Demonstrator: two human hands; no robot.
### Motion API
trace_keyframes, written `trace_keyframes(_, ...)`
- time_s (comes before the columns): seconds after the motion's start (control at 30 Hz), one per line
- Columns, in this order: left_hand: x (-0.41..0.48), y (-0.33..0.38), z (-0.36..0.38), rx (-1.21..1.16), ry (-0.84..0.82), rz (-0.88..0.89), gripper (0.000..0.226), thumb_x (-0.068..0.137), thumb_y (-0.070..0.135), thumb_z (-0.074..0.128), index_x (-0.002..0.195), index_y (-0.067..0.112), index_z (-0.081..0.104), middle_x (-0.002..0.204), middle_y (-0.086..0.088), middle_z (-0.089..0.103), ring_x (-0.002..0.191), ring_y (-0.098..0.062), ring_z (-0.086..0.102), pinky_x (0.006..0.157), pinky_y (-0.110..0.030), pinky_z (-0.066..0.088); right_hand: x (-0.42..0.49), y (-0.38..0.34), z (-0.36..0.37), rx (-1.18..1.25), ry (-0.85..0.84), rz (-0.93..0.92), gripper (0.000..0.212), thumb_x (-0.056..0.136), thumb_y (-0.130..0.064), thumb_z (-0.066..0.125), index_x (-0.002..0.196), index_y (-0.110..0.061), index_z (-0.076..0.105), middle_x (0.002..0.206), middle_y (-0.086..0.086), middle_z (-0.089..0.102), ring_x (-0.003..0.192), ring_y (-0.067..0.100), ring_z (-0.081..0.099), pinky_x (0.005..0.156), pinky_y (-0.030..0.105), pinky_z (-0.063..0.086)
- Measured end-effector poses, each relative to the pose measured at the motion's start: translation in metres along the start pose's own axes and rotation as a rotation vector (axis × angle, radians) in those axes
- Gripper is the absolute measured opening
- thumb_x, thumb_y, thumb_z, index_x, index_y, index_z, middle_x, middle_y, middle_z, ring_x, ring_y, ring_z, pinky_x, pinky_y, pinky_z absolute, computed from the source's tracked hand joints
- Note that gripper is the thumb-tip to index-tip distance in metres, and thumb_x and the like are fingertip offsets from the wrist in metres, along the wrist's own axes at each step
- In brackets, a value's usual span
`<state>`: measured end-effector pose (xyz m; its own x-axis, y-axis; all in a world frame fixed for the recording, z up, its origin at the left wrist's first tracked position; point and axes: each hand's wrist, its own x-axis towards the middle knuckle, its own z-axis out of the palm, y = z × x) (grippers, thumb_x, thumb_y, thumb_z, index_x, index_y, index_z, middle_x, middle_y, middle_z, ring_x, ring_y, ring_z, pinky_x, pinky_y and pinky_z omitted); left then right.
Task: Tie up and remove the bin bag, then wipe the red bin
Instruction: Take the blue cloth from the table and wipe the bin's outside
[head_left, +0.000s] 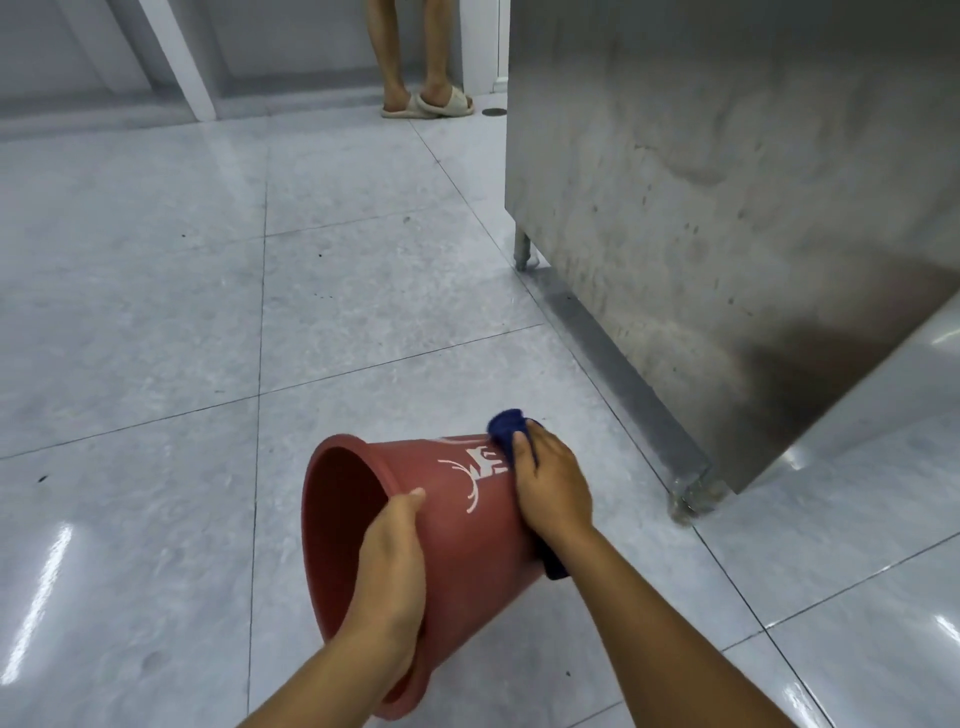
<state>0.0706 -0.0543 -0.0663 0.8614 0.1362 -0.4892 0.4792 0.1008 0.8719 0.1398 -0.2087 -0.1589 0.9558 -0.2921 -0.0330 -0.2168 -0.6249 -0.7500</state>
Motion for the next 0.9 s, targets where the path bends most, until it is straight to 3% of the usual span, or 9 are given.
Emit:
trace_keyframes(0.1, -0.009, -0.006, 0.005, -0.028, -0.012, -0.052, 0.026, 0.051, 0.036, 0.055, 0.062, 0.016, 0.067, 0.077, -0.004, 0.071, 0.082, -0.029, 0.061, 0.082, -0.050, 0.051, 0.010, 0.017, -0.005, 0.098, 0.024, 0.152, 0.041, 0.097, -0.045, 0.028, 0.104, -0.025, 0.063, 0.110, -0.001, 0.067, 0.097, 0.017, 0.058, 0.078, 0.030, 0.041)
trace_keyframes(0.17, -0.015, -0.009, 0.006, -0.040, -0.062, -0.085, 0.015, 0.041, 0.020, 0.055, 0.054, 0.015, 0.061, 0.063, -0.002, 0.063, 0.074, -0.028, 0.055, 0.068, -0.041, 0.047, 0.014, 0.024, -0.007, 0.124, 0.028, 0.232, 0.046, 0.099, -0.043, 0.026, 0.089, -0.018, 0.062, 0.099, 0.009, 0.069, 0.086, 0.022, 0.058, 0.074, 0.031, 0.040)
trace_keyframes(0.33, -0.004, -0.016, 0.005, -0.139, -0.208, -0.128, 0.072, 0.034, 0.001, 0.049, 0.104, 0.016, 0.060, 0.087, -0.012, 0.066, 0.081, -0.031, 0.059, 0.065, -0.037, 0.050, 0.007, 0.033, -0.034, 0.356, 0.326, 0.411, 0.051, 0.100, -0.041, 0.026, 0.092, -0.007, 0.063, 0.094, 0.014, 0.065, 0.097, 0.036, 0.058, 0.079, 0.035, 0.040)
trace_keyframes(0.43, -0.006, -0.013, 0.004, -0.233, -0.320, -0.156, 0.078, 0.038, -0.001, 0.051, 0.109, 0.028, 0.063, 0.096, -0.014, 0.072, 0.084, -0.032, 0.066, 0.062, -0.037, 0.056, -0.015, 0.008, -0.051, 0.468, 0.347, 0.254, 0.042, 0.097, -0.047, 0.032, 0.070, -0.025, 0.056, 0.070, -0.009, 0.058, 0.079, 0.016, 0.059, 0.067, 0.027, 0.040)
trace_keyframes(0.53, -0.008, 0.001, 0.003, -0.308, -0.369, -0.158, 0.044, 0.060, 0.023, 0.061, 0.101, 0.009, 0.071, 0.087, -0.015, 0.074, 0.077, -0.030, 0.069, 0.065, -0.037, 0.057, -0.046, -0.039, -0.043, 0.387, 0.216, -0.083, 0.041, 0.096, -0.045, 0.037, 0.062, -0.031, 0.055, 0.057, -0.015, 0.054, 0.058, -0.007, 0.052, 0.053, 0.009, 0.035)
trace_keyframes(0.63, 0.000, 0.012, 0.001, -0.311, -0.210, -0.118, 0.048, 0.076, 0.051, 0.057, 0.097, 0.011, 0.075, 0.088, -0.009, 0.076, 0.085, -0.024, 0.071, 0.078, -0.035, 0.054, -0.069, -0.075, -0.016, 0.258, -0.025, -0.375, 0.032, 0.097, -0.043, 0.034, 0.099, -0.035, 0.066, 0.099, -0.019, 0.068, 0.102, -0.011, 0.053, 0.091, 0.013, 0.036)
trace_keyframes(0.7, 0.001, 0.019, 0.003, -0.275, -0.149, -0.110, 0.057, 0.080, 0.063, 0.049, 0.103, 0.017, 0.073, 0.102, -0.008, 0.075, 0.102, -0.021, 0.067, 0.096, -0.036, 0.048, -0.076, -0.083, -0.002, 0.103, -0.142, -0.447, 0.048, 0.096, -0.050, 0.022, 0.131, -0.034, 0.051, 0.136, -0.018, 0.053, 0.136, 0.000, 0.030, 0.115, 0.026, 0.014)
trace_keyframes(0.8, 0.005, 0.020, 0.007, -0.178, -0.060, -0.070, 0.063, 0.082, 0.070, 0.034, 0.112, 0.023, 0.063, 0.112, -0.005, 0.068, 0.110, -0.016, 0.060, 0.108, -0.036, 0.039, -0.072, -0.080, 0.008, -0.112, -0.161, -0.468, 0.058, 0.094, -0.055, 0.006, 0.141, -0.036, 0.035, 0.148, -0.019, 0.037, 0.144, 0.003, 0.012, 0.119, 0.035, 0.003)
trace_keyframes(0.9, 0.012, 0.017, 0.006, -0.110, -0.003, -0.045, 0.066, 0.080, 0.074, 0.028, 0.102, 0.025, 0.067, 0.103, -0.004, 0.071, 0.098, -0.015, 0.065, 0.098, -0.036, 0.046, -0.058, -0.080, 0.011, -0.129, -0.165, -0.386, 0.056, 0.094, -0.053, 0.010, 0.139, -0.034, 0.038, 0.148, -0.016, 0.040, 0.144, 0.011, 0.020, 0.118, 0.042, 0.011)
